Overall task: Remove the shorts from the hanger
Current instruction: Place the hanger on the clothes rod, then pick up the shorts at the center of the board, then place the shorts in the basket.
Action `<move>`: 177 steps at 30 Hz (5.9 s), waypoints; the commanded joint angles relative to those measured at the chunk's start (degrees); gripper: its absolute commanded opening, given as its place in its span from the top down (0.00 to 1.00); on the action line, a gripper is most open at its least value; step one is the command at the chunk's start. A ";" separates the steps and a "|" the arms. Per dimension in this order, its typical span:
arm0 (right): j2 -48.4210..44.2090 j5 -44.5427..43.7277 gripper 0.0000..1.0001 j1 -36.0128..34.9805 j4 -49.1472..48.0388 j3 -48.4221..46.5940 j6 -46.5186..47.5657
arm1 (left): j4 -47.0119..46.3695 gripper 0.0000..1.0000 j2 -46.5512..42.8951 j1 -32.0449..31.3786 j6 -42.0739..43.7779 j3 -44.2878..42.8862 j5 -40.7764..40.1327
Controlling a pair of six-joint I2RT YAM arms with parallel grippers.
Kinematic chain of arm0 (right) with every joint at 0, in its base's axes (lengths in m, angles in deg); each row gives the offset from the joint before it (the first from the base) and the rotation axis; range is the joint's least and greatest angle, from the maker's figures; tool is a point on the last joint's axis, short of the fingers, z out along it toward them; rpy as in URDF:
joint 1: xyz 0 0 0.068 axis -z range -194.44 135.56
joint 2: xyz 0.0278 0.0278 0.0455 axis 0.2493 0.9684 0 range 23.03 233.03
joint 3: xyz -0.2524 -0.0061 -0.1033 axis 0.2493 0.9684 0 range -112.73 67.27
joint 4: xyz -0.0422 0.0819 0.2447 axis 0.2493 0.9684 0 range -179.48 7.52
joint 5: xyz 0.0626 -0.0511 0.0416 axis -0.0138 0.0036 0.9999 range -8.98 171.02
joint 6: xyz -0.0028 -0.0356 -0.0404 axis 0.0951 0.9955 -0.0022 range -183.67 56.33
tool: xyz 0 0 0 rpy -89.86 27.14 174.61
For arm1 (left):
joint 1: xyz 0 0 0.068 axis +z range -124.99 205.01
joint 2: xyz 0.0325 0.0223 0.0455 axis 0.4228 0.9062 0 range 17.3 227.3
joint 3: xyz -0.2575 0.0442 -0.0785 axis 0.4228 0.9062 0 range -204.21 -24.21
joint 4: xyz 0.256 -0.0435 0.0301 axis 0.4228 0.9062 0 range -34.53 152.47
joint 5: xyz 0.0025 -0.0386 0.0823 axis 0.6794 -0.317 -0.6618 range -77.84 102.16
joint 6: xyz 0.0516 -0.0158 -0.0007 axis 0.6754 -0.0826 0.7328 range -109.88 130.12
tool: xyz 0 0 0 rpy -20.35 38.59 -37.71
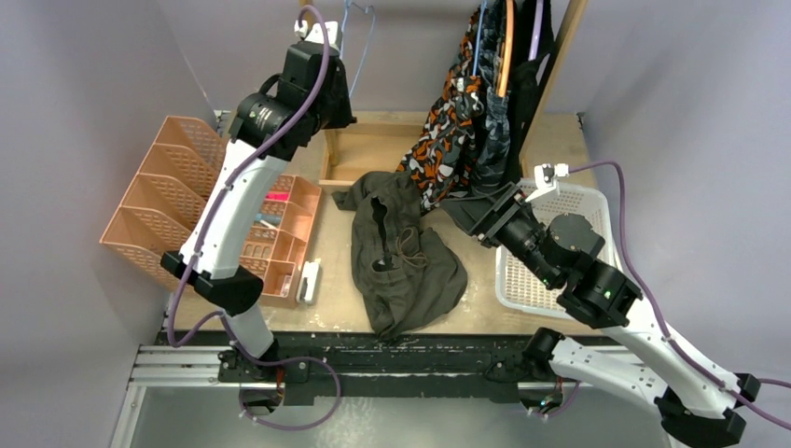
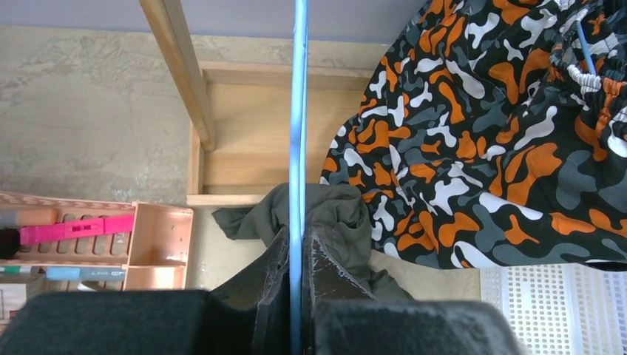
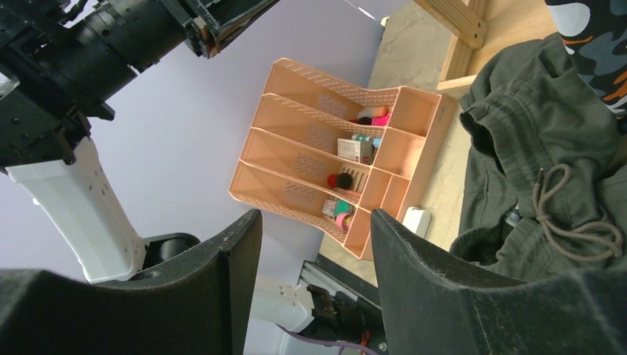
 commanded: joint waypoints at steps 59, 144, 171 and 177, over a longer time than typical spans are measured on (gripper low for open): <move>50.64 -9.06 0.05 -17.30 8.15 -3.04 7.29 | -8.34 0.22 -57.27 2.12 -23.87 77.61 3.77; 6.21 -40.52 1.00 -17.00 38.31 -26.89 15.53 | -14.59 0.29 -58.56 2.12 -29.50 83.12 8.97; 8.59 -53.49 0.99 -1.00 23.68 -20.15 44.12 | -17.93 0.30 -57.86 2.12 -30.80 84.74 12.50; 10.45 -29.41 1.00 27.78 15.18 -14.46 51.07 | -17.16 0.31 -58.50 2.12 -30.56 83.70 12.85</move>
